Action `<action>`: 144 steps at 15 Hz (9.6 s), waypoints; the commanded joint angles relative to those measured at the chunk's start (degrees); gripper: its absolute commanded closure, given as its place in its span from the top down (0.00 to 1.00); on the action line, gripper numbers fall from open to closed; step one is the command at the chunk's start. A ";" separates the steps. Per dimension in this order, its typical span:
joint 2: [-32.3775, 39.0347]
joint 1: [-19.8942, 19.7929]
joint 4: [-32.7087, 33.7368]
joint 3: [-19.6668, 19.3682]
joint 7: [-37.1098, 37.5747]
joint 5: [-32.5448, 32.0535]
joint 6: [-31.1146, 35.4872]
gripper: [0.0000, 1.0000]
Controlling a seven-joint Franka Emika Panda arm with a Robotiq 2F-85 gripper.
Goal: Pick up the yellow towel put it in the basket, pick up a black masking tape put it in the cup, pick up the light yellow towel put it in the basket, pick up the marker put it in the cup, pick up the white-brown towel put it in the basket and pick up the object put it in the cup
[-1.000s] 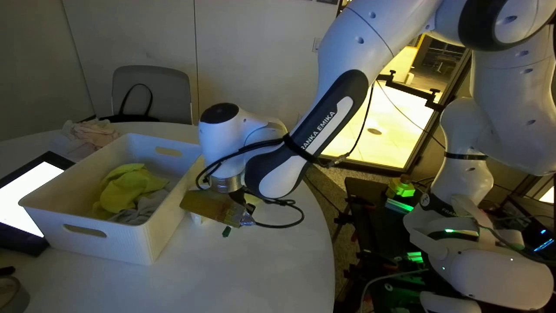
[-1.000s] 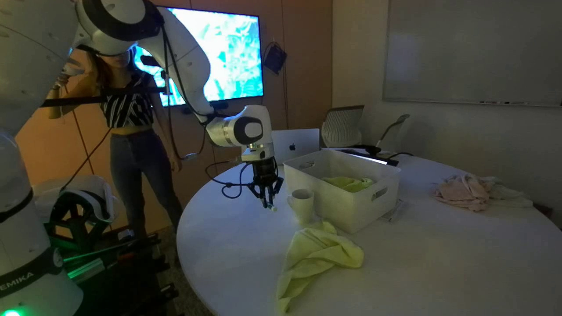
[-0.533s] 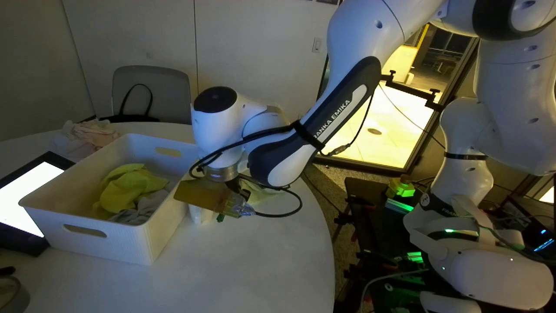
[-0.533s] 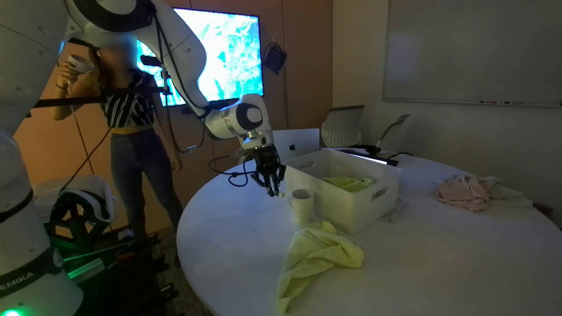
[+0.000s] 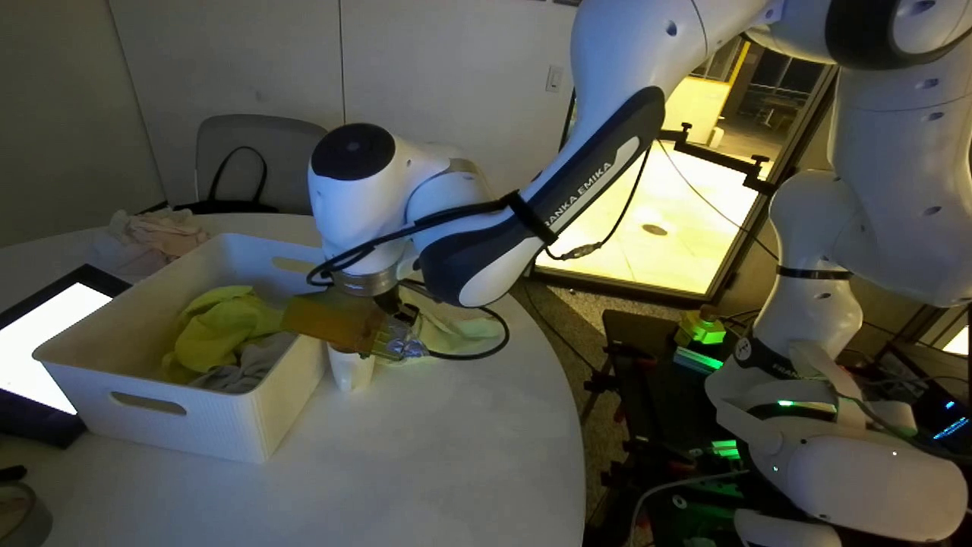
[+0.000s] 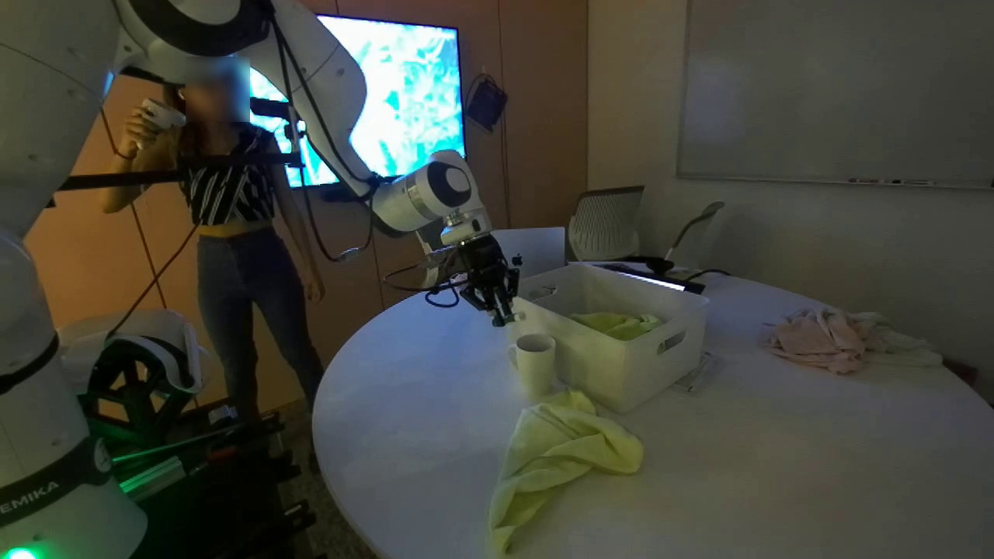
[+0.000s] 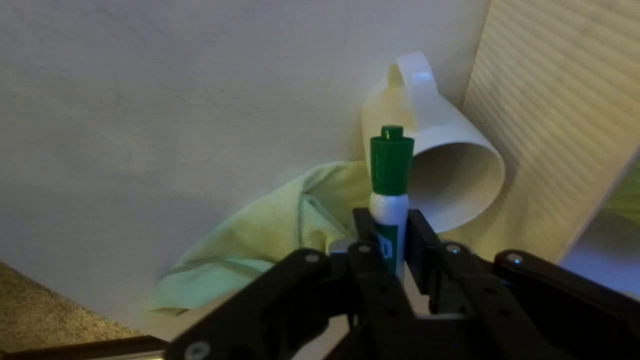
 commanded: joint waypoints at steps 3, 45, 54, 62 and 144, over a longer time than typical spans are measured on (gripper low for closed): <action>2.29 -0.49 6.57 0.31 3.55 -6.47 -5.57 0.05; 16.79 -1.12 22.18 4.05 1.88 -16.07 -17.49 0.45; 13.50 0.30 20.26 3.67 5.50 -21.27 -18.96 1.00; 3.20 -1.35 11.31 5.65 15.75 -27.65 -17.93 1.00; 10.39 -33.21 7.61 7.22 -109.84 37.84 18.06 0.01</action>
